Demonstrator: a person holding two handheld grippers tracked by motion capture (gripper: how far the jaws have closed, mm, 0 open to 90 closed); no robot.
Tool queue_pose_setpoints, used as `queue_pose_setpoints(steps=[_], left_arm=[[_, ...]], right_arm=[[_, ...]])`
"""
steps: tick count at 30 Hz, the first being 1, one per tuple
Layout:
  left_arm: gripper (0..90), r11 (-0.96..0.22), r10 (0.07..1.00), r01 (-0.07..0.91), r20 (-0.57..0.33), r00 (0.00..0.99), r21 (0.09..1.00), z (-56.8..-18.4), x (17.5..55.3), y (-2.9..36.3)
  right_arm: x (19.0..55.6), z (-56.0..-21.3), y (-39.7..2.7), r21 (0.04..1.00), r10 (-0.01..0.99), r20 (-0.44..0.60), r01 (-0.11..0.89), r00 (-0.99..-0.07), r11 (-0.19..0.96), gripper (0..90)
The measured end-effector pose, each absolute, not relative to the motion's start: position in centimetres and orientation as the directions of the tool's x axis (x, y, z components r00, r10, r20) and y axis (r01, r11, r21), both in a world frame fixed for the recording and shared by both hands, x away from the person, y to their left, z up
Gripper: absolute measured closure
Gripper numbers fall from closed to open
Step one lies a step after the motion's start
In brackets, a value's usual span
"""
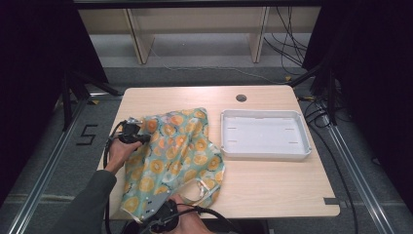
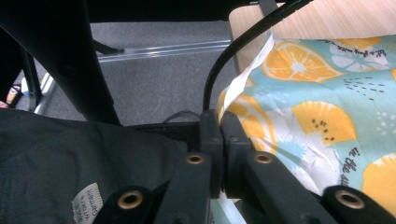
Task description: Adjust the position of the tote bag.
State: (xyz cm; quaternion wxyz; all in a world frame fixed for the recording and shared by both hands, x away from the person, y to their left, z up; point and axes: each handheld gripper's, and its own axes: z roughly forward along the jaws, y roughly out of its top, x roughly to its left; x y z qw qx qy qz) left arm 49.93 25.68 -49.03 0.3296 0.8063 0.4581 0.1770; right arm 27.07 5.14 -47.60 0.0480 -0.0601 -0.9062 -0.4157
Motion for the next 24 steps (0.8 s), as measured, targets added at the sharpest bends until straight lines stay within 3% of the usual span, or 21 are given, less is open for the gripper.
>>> queue_pose_setpoints(steps=[2, 3, 4, 5, 6, 7, 10, 12, 15, 17, 24], left_arm=[[83.2, -0.369, 0.854, 0.626, -0.015, 0.519, 0.687, -48.4, 49.6, 26.0], [76.2, -0.358, 0.855, 0.627, -0.026, 0.517, 0.692, -47.6, 49.1, 26.4], [71.1, -0.358, 0.855, 0.627, -0.026, 0.517, 0.692, -47.6, 49.1, 26.4], [67.1, -0.354, 0.851, 0.618, -0.032, 0.524, 0.702, -46.5, 48.1, 27.0], [64.1, -0.354, 0.851, 0.618, -0.032, 0.524, 0.702, -46.5, 48.1, 27.0], [59.4, -0.365, 0.845, 0.603, -0.02, 0.535, 0.709, -45.3, 47.0, 27.5], [54.8, -0.37, 0.829, 0.587, -0.028, 0.558, 0.72, -43.9, 45.3, 27.9], [50.2, -0.376, 0.815, 0.559, -0.024, 0.579, 0.739, -42.9, 43.2, 27.9], [47.4, -0.408, 0.787, 0.528, -0.006, 0.617, 0.745, -42.4, 40.4, 27.6], [44.6, -0.422, 0.777, 0.523, -0.002, 0.63, 0.741, -42.3, 39.0, 27.5], [42.0, -0.442, 0.744, 0.506, -0.013, 0.668, 0.741, -42.7, 35.4, 26.8]], right_arm=[[27.3, -47.2, 4.8, 0.747, 0.086, 0.15, 0.17, -0.985, 0.643, 73.6], [27.7, -46.8, 4.2, 0.758, 0.107, 0.156, 0.189, -0.982, 0.625, 62.7], [27.7, -46.8, 4.2, 0.758, 0.107, 0.156, 0.189, -0.982, 0.625, 62.7], [28.3, -45.9, 3.2, 0.762, 0.126, 0.174, 0.215, -0.977, 0.611, 53.5], [28.3, -45.9, 3.2, 0.762, 0.126, 0.174, 0.215, -0.977, 0.611, 53.5], [29.0, -45.1, 2.0, 0.784, 0.142, 0.173, 0.223, -0.975, 0.579, 47.3], [29.8, -44.1, 0.4, 0.799, 0.171, 0.17, 0.237, -0.971, 0.553, 44.6], [31.3, -42.8, -2.6, 0.821, 0.25, 0.096, 0.219, -0.963, 0.527, 44.3], [32.4, -42.7, -4.6, 0.827, 0.31, 0.071, 0.23, -0.948, 0.513, 44.2], [34.1, -43.0, -8.2, 0.805, 0.418, 0.067, 0.297, -0.906, 0.514, 44.4], [36.7, -45.1, -14.2, 0.75, 0.588, 0.064, 0.427, -0.807, 0.505, 45.4]])
